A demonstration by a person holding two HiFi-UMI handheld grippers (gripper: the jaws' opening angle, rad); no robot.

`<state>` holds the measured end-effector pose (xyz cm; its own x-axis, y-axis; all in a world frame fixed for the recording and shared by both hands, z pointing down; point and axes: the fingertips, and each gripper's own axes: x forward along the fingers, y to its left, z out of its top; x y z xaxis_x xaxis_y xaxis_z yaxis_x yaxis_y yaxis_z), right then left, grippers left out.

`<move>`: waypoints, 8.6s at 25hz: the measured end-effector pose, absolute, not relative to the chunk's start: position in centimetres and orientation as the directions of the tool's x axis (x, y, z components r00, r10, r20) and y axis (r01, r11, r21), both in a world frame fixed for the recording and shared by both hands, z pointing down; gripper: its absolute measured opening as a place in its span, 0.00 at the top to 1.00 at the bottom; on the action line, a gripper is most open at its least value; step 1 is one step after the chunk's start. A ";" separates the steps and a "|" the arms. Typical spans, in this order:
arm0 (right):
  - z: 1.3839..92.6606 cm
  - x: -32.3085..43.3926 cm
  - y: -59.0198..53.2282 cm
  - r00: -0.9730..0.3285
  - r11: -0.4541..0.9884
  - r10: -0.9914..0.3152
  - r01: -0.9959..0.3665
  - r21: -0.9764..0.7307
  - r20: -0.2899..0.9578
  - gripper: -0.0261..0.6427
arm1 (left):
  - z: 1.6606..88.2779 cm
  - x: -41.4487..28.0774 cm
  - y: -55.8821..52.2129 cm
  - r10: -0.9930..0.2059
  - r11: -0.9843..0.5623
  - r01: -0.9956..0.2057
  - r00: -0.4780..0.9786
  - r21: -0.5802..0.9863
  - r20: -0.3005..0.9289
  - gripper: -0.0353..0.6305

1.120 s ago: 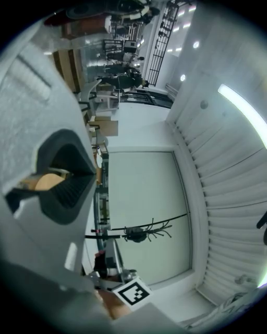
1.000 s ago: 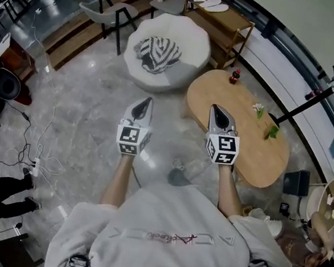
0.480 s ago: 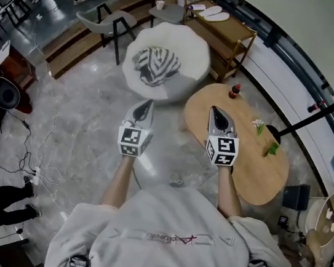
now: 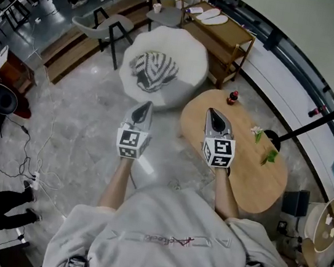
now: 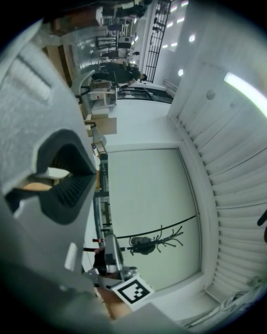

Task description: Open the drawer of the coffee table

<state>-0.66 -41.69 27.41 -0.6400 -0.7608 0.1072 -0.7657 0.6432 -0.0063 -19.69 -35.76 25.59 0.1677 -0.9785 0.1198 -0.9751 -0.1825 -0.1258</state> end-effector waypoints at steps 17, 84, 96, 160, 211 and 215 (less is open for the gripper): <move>28.3 -0.7 -44.8 -0.568 0.576 -0.809 -0.817 0.010 0.148 0.95 | 27.2 -19.3 -41.4 -0.949 -0.295 -0.952 0.281 -0.082 0.145 0.94; 43.0 5.1 -26.7 0.016 -0.041 -0.925 -0.998 -0.057 0.380 0.95 | 43.2 -13.2 -37.0 -0.555 -0.792 -0.608 0.752 0.051 0.355 0.94; 54.1 4.8 -25.3 0.005 -0.054 -0.902 -0.993 -0.103 0.433 0.95 | 54.1 -13.5 -36.3 -0.552 -0.773 -0.629 0.731 0.082 0.400 0.94; 108.7 9.1 -36.8 -0.234 0.144 -0.947 -0.921 -0.362 0.219 0.76 | 108.1 -4.3 -44.3 -0.323 -0.924 -0.366 0.902 0.109 0.288 0.84; 106.5 4.4 -27.9 -0.393 0.284 -0.918 -0.739 -0.611 0.049 0.77 | 105.7 -9.3 -35.8 -0.178 -0.821 -0.165 0.984 0.546 0.030 0.69; 106.5 3.5 -26.5 -0.387 0.271 -0.920 -0.739 -0.617 0.060 0.77 | 105.7 -10.2 -34.3 -0.182 -0.818 -0.172 0.983 0.550 0.038 0.69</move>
